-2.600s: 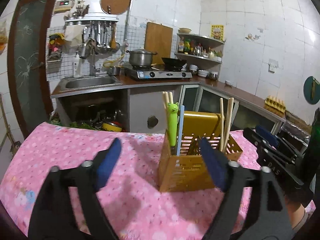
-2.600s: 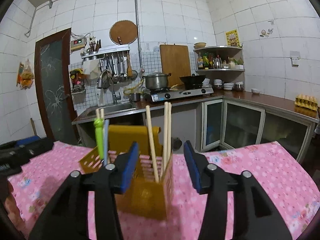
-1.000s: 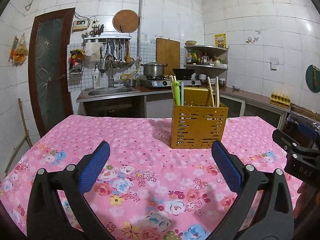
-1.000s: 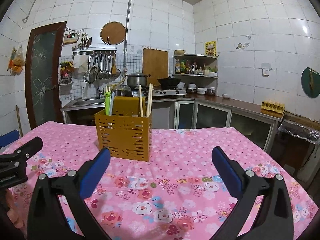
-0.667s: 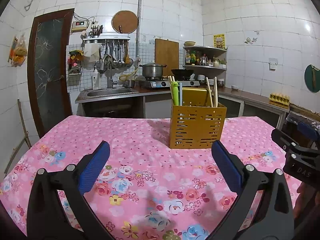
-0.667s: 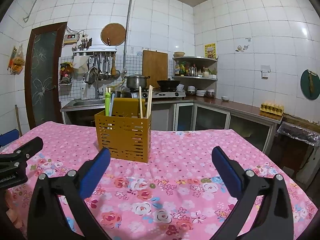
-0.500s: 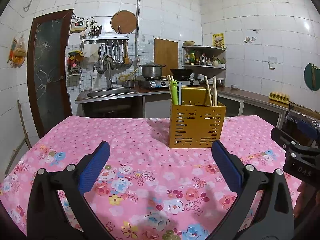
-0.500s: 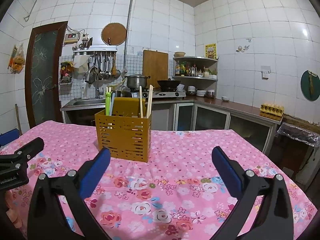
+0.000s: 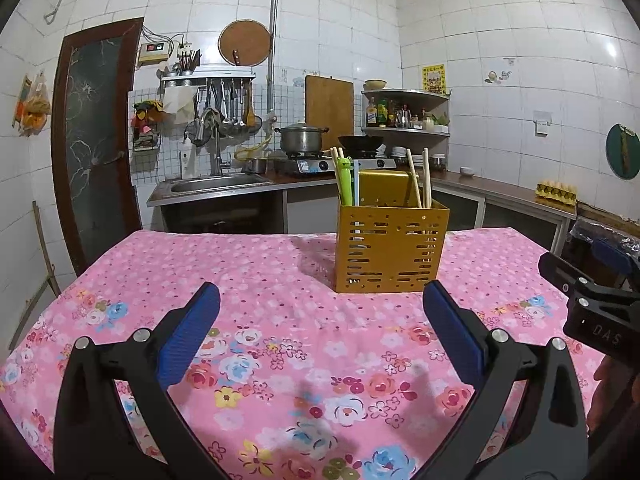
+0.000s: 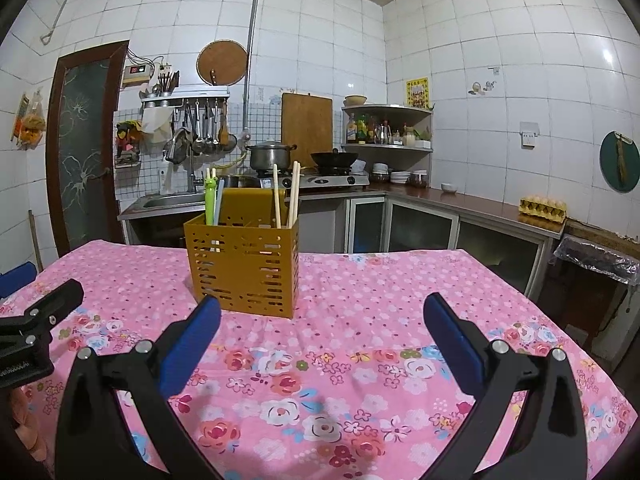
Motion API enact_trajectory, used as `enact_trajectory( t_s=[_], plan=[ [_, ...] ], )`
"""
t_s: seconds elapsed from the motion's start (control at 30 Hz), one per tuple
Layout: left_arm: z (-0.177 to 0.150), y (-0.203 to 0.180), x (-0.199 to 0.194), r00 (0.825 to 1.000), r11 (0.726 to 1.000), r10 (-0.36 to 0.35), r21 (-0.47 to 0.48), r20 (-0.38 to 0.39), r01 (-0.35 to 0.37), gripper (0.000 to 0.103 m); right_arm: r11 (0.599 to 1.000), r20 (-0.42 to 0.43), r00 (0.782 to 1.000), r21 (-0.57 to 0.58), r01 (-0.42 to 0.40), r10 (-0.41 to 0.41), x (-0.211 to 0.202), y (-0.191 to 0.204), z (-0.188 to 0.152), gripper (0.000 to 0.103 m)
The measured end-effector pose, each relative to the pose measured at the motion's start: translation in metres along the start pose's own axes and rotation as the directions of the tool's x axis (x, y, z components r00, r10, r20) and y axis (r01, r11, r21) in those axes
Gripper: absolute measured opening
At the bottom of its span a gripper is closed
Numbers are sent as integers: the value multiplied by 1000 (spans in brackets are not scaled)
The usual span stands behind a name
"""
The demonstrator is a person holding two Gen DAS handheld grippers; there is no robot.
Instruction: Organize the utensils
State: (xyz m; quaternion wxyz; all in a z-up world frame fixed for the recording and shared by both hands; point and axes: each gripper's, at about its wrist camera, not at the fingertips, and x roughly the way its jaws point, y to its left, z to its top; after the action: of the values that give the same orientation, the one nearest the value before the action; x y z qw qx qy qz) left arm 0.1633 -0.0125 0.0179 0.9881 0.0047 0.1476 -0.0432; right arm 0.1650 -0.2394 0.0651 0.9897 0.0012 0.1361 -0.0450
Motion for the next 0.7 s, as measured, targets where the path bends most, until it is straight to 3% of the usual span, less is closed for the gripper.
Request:
enact_trajectory(
  t_s=[0.7],
  plan=[
    [0, -3, 2, 1000, 1000, -2, -6, -11, 2, 98, 1000, -3, 1000, -3, 10, -10, 3, -1, -2, 99]
  ],
)
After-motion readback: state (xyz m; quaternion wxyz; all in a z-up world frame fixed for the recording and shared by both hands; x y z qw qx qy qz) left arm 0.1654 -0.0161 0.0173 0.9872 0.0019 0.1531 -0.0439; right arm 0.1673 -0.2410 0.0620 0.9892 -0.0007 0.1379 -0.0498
